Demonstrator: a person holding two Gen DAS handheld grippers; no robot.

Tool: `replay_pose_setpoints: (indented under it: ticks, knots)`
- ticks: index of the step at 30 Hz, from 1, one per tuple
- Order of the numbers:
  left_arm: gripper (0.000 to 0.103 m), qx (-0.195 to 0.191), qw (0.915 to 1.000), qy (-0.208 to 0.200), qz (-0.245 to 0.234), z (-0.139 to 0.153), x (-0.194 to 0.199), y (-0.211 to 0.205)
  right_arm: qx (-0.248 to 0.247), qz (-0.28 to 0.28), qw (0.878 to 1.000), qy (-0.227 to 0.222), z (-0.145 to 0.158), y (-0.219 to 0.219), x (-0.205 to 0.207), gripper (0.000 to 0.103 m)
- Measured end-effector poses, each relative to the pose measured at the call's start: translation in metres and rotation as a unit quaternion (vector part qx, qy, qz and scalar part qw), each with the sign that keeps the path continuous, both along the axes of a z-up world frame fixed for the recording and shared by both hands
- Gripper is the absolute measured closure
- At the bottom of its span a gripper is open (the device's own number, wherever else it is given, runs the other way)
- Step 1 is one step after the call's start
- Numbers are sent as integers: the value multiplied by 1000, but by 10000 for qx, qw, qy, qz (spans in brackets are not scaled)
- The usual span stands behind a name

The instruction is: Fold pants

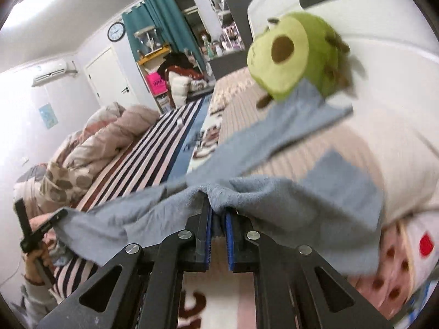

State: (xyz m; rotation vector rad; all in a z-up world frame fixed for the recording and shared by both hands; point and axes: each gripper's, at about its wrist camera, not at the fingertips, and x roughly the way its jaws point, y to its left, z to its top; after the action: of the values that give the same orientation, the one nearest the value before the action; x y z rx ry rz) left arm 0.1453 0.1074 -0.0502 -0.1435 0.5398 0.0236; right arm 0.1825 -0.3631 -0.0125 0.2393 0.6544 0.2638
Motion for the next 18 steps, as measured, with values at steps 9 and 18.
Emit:
replay_pose_setpoints:
  ticks: [9, 18]
  knots:
    - [102, -128, 9999, 104, 40, 2, 51, 14, -516, -162, 9984, 171, 15, 11, 77, 100]
    - [102, -10, 9992, 304, 263, -23, 126, 22, -1115, -92, 9933, 305, 4, 37, 164, 99]
